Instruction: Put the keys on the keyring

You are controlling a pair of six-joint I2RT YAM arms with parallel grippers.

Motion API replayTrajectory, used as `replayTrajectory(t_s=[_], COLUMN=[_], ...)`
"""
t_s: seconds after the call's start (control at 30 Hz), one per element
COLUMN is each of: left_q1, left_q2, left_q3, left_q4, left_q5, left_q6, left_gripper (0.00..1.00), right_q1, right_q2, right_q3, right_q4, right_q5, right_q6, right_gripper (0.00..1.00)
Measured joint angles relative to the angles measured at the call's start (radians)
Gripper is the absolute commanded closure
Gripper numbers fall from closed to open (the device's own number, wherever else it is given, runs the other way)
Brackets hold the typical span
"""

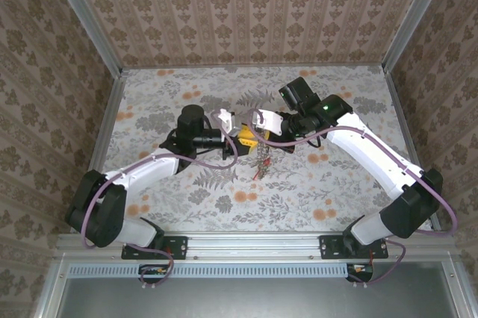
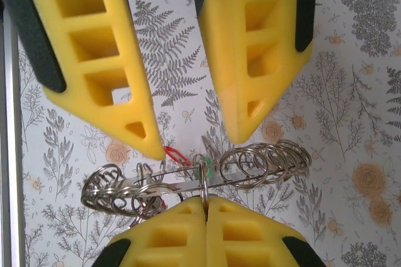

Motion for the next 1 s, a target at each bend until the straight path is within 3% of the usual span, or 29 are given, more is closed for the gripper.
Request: replayTrajectory(t_s=[0.4,0.5,0.6,0.73,1.0], left_q1=[-0.032,-0.034,-0.033,-0.034,-0.039], left_q2=[0.031,0.036,0.042,0.051,0.085], left_q3=[0.001,0.001,0.001,0.0,-0.035], left_q4=[-0.001,0.002,0.013,0.046,0.203], left_q5=[-0.021,-0.028,-0.037,-0.043,-0.043], left_q6=[0.002,0.003,0.0,-0.014,-0.098], left_gripper=[0.71,0.8,0.99,1.0,1.0], right_q1=[-0.005,-0.006,-0.006,-0.012,-0.061], right_q2=[0.0,0.0,0.0,0.0,-0.064], right_q3=[-0.002,-0.006,-0.006,-0.006,-0.122], right_q4=[0.019,0.019,0.019,0.021,0.139], right_q5=[-0.034,-0.04,-0.045,-0.047,-0.106], right_q6=[0.0,0.0,0.0,0.0,0.028], right_gripper=[1.0,1.0,1.0,1.0,0.82])
